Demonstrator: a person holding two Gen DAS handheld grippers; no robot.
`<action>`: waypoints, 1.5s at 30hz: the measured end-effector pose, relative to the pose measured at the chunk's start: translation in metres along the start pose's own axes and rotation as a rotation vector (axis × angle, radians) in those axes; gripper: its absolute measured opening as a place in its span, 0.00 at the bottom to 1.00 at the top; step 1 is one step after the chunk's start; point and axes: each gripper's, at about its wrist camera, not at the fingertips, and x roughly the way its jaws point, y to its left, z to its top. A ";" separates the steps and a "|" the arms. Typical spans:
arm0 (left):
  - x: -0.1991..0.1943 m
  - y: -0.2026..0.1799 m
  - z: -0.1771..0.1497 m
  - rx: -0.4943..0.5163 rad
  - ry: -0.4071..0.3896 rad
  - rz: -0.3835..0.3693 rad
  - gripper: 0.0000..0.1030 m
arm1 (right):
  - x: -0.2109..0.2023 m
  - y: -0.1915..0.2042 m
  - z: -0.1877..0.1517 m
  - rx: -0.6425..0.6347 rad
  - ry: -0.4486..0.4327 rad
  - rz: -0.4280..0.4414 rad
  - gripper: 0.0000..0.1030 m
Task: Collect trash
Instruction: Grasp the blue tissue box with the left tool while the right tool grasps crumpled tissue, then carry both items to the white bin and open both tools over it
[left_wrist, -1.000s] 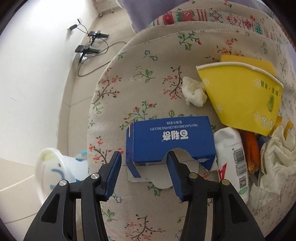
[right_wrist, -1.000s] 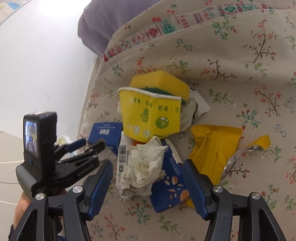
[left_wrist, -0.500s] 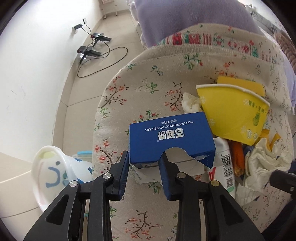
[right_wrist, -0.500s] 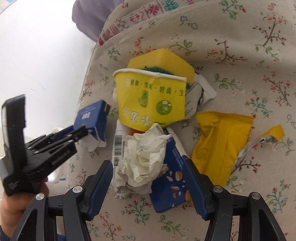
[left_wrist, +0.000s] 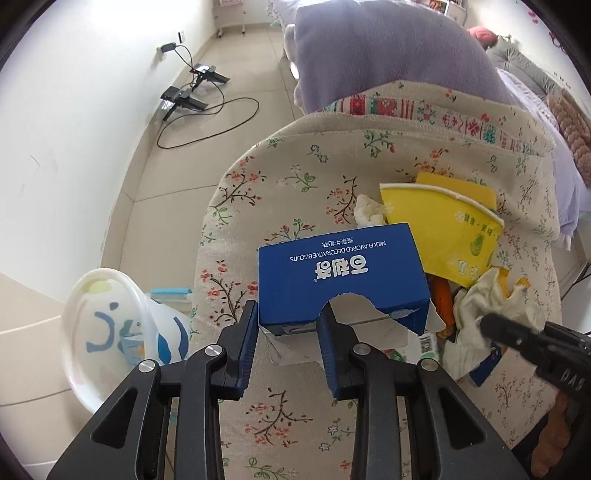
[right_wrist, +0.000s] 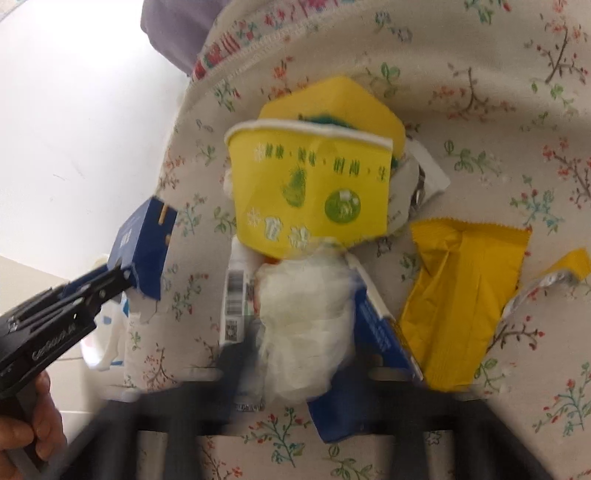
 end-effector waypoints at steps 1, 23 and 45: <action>-0.004 0.002 -0.001 -0.008 -0.006 -0.006 0.32 | -0.007 0.001 0.002 0.008 -0.022 0.021 0.25; -0.049 0.121 -0.021 -0.296 -0.046 -0.064 0.33 | -0.050 0.029 0.002 -0.164 -0.175 0.077 0.25; -0.030 0.236 -0.061 -0.562 0.065 -0.010 0.35 | 0.045 0.143 -0.027 -0.278 0.014 0.232 0.26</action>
